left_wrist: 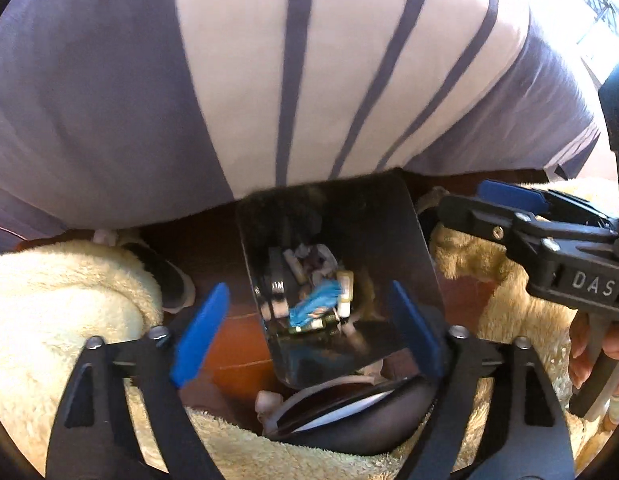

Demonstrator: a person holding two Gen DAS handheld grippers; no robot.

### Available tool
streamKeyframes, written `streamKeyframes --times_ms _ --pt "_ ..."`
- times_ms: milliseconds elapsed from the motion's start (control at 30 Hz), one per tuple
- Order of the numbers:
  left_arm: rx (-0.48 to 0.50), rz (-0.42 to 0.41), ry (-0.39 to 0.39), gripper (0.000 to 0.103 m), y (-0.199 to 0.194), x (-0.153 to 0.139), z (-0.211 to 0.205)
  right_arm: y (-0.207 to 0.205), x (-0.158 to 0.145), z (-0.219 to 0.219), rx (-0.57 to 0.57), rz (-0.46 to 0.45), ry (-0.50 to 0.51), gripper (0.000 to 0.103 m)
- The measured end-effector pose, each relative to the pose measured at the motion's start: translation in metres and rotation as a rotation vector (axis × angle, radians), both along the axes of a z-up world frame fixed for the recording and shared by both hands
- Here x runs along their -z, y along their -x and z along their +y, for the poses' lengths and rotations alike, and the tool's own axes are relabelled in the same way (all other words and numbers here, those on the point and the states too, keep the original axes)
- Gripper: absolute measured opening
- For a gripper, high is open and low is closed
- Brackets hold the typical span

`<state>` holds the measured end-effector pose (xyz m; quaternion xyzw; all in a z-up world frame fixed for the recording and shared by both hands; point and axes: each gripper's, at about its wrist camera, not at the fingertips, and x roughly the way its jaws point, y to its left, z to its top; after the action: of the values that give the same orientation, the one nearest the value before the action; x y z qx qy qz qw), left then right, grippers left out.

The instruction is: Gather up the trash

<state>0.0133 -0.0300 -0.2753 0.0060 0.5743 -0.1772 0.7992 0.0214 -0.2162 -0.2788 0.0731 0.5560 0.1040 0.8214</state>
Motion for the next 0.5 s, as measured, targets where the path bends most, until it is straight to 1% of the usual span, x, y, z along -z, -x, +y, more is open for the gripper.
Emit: streamKeyframes --times_ms 33,67,100,167,200,333,400,500 --pt "-0.004 -0.012 0.000 0.088 0.000 -0.003 0.001 0.001 -0.005 -0.002 0.013 -0.015 0.011 0.082" --pt "-0.009 -0.030 0.000 0.090 0.001 -0.008 0.002 0.002 -0.008 -0.004 0.022 -0.024 0.018 0.092" --pt "-0.014 -0.045 0.001 0.094 0.002 -0.012 0.004 0.003 -0.012 -0.005 0.030 -0.036 0.029 0.094" --pt "-0.025 -0.079 0.004 0.095 0.003 -0.021 0.006 0.006 -0.023 -0.007 0.047 -0.071 0.062 0.095" --pt "-0.033 -0.093 0.008 0.095 0.004 -0.026 0.008 0.007 -0.028 -0.008 0.052 -0.085 0.072 0.097" --pt "-0.059 -0.133 0.033 0.095 0.007 -0.046 0.012 0.012 -0.054 -0.013 0.074 -0.154 0.109 0.099" --pt "-0.075 -0.173 0.029 0.095 0.007 -0.060 0.015 0.014 -0.068 -0.015 0.082 -0.191 0.132 0.099" --pt "-0.096 -0.253 0.014 0.095 0.009 -0.088 0.020 0.018 -0.095 -0.022 0.095 -0.254 0.134 0.099"
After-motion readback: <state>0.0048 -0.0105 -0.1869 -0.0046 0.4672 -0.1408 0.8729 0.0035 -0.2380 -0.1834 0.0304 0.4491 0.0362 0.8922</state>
